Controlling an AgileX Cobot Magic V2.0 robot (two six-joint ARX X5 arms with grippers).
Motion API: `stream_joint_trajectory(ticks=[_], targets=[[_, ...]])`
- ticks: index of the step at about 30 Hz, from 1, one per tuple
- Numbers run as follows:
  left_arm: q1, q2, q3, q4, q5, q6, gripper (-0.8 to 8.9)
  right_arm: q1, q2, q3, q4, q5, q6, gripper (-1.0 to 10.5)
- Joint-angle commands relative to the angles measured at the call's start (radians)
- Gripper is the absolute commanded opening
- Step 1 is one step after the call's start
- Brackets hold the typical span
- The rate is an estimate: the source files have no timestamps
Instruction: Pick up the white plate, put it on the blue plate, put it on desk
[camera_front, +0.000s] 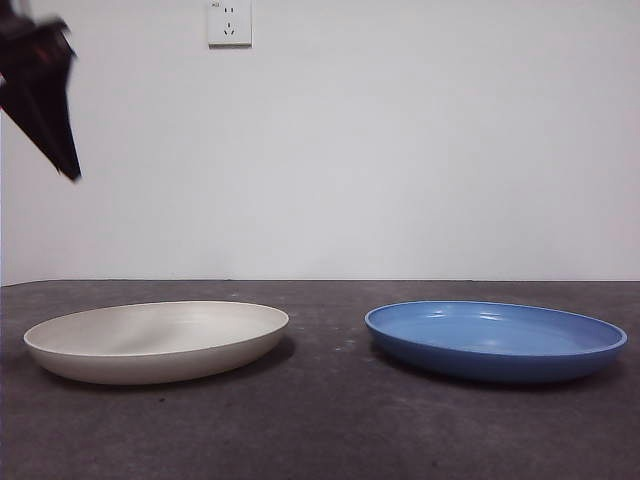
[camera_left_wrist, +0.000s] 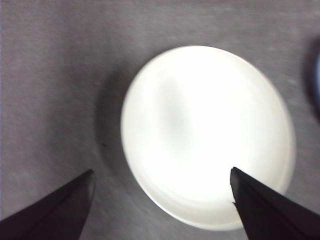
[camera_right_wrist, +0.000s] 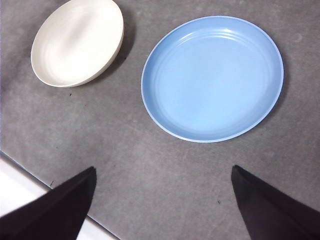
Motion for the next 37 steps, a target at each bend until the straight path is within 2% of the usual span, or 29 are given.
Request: stream_joint_trajectory(ticks=[1,9,13,24,33,37], targets=[[-0.002,0.098,0.039,0.023,-0.031,-0.002,4.31,0.006,0.004,0.019,0.009,-0.002,0.005,4.3],[-0.002,0.308,0.076,0.143,-0.037,0.001,4.21,0.006,0.004,0.019,0.009,-0.002,0.005,4.3],[-0.002,0.378,0.076,0.18,-0.077,0.005,3.83,0.006,0.004,0.019,0.009,-0.002,0.005,4.3],[-0.002,0.472,0.076,0.216,-0.078,0.005,3.58,0.006,0.004,0.019,0.01,-0.001,0.005,4.3],[-0.002,0.483,0.076,0.203,-0.078,-0.002,0.46,0.006,0.004,0.019,0.011,-0.001,0.004,4.3],[-0.002,0.483,0.076,0.209,-0.078,-0.003,0.14,0.006,0.004,0.019,0.011,-0.001,0.004,4.3]])
